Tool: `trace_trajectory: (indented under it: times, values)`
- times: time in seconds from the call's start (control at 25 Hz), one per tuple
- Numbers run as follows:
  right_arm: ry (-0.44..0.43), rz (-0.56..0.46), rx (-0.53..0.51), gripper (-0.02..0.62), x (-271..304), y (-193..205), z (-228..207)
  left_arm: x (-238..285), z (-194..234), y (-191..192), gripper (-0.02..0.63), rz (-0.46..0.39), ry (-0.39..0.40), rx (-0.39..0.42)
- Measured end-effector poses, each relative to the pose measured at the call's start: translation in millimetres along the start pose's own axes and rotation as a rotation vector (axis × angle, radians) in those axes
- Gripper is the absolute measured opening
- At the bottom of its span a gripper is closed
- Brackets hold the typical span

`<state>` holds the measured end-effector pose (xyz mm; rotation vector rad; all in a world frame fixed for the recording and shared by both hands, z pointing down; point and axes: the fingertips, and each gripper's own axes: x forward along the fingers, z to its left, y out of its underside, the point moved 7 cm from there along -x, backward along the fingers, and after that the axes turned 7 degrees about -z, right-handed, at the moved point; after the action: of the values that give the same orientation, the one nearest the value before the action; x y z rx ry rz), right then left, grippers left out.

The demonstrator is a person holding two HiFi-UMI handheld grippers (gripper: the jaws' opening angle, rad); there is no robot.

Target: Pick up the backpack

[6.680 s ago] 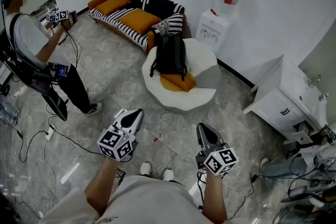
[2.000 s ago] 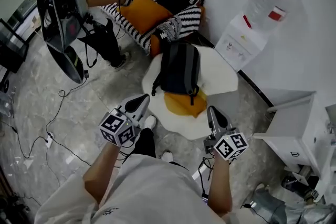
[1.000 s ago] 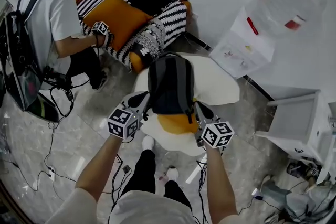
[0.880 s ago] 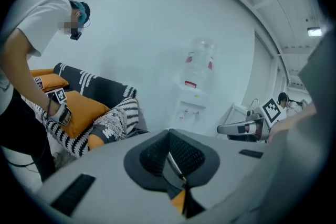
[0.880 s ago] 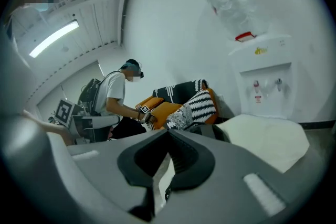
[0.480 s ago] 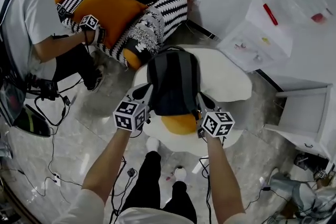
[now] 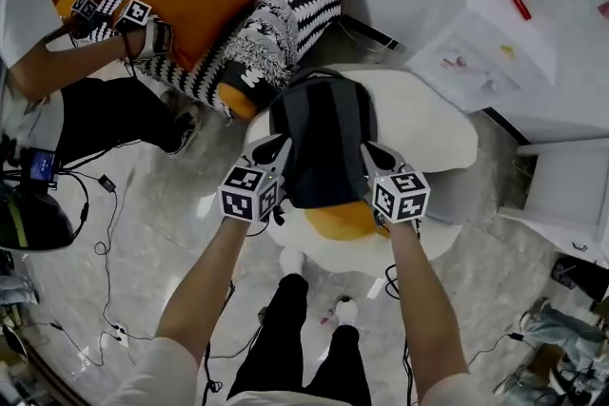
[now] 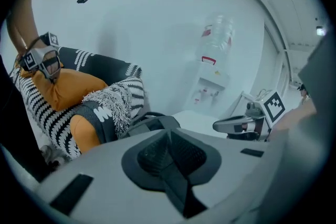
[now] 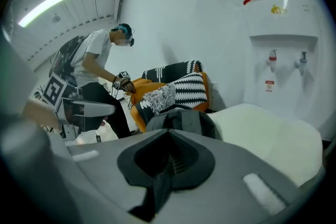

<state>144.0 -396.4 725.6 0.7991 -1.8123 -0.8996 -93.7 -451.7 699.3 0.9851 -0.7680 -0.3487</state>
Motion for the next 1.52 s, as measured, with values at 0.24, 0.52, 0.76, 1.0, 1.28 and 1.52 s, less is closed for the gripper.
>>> trace_trajectory:
  times: [0.24,0.52,0.76,1.0,1.28,1.52]
  values:
    - [0.039,0.047,-0.029,0.003,29.4,16.4,-23.1,26.3,11.3,20.2,0.091,0.049,0.014,0.007]
    - [0.065,0.063,-0.063,0.003,50.9,27.4,-39.6,49.5,32.2,46.2,0.170,0.113,0.028,0.046]
    - [0.096,0.079,-0.077,0.025,62.7,48.7,-47.7,62.8,39.6,68.5,0.212,0.149,0.055,0.019]
    - [0.112,0.084,-0.090,0.114,69.7,58.2,-58.5,70.8,40.4,87.6,0.222,0.149,0.074,-0.018]
    - [0.075,0.110,-0.121,0.203,85.7,70.1,-67.1,85.9,39.3,97.4,0.222,0.128,0.093,0.005]
    - [0.047,0.103,-0.123,0.215,97.2,78.6,-71.6,90.1,35.9,98.2,0.224,0.105,0.129,0.012]
